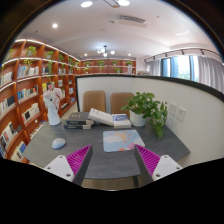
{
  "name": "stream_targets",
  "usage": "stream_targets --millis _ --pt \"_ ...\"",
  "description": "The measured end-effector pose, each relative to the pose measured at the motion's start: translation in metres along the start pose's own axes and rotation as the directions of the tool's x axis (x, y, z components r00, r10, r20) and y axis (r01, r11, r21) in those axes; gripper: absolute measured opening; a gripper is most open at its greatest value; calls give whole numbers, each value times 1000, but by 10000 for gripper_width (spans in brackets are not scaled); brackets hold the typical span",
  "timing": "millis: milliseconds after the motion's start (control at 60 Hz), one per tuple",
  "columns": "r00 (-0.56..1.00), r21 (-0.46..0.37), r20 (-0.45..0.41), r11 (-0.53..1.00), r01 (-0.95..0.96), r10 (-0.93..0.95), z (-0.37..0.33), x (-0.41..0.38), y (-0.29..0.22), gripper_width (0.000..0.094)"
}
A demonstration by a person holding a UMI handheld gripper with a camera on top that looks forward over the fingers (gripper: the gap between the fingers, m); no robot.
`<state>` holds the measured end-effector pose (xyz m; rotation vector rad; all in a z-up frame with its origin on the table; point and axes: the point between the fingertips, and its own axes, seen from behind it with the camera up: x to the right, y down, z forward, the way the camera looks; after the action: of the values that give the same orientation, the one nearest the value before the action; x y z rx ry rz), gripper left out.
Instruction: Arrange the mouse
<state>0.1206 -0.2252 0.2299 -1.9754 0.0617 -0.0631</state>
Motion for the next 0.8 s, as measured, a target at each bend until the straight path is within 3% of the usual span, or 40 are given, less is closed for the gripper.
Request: stream_targets --millis 133,333,567,800 --pt "1000 -7 7 1000 6 -6 5 -7 11 849" --pt "999 -107 42 994 20 -16 24 -52 75 839" --pt "986 -229 168 973 35 4 66 -175 144 841" --pt "969 -260 244 965 38 27 133 -287 152 840"
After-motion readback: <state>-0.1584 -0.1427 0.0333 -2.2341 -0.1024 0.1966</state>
